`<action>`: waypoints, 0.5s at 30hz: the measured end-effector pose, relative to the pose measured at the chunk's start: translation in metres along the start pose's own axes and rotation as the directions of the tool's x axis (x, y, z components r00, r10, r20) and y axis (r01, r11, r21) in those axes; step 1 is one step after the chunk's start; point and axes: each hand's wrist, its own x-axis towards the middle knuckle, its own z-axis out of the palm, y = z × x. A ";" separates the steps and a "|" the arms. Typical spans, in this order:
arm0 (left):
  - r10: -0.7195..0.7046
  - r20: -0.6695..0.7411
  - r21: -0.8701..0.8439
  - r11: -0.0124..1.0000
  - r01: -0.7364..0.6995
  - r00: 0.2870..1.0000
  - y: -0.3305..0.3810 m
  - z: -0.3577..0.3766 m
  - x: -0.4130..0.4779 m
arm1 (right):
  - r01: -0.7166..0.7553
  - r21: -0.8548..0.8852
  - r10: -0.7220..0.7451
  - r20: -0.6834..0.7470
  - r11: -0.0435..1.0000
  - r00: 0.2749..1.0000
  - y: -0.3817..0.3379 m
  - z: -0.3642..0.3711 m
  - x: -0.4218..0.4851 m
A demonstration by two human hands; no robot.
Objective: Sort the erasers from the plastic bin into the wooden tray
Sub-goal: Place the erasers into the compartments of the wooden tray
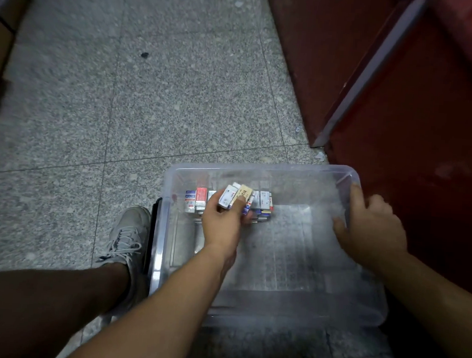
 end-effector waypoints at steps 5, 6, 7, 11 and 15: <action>0.039 0.380 0.163 0.981 -0.108 0.924 0.064 0.025 -0.062 | 0.095 0.548 -0.108 -0.009 0.831 0.994 -0.018 -0.078 -0.035; 0.044 0.450 0.209 0.966 -0.153 0.892 0.075 0.032 -0.076 | 0.119 0.663 -0.107 -0.059 0.739 0.993 -0.021 -0.094 -0.047; 0.048 0.523 0.236 0.951 -0.198 0.851 0.087 0.041 -0.092 | 0.129 0.754 -0.078 -0.103 0.644 0.992 -0.022 -0.111 -0.060; 0.040 0.756 0.234 0.916 -0.326 0.654 0.126 0.073 -0.159 | 0.144 0.913 0.077 -0.187 0.383 0.979 0.000 -0.165 -0.116; 0.000 0.872 0.245 0.865 -0.437 0.490 0.147 0.097 -0.226 | 0.175 0.928 0.176 -0.242 0.328 0.954 0.045 -0.193 -0.171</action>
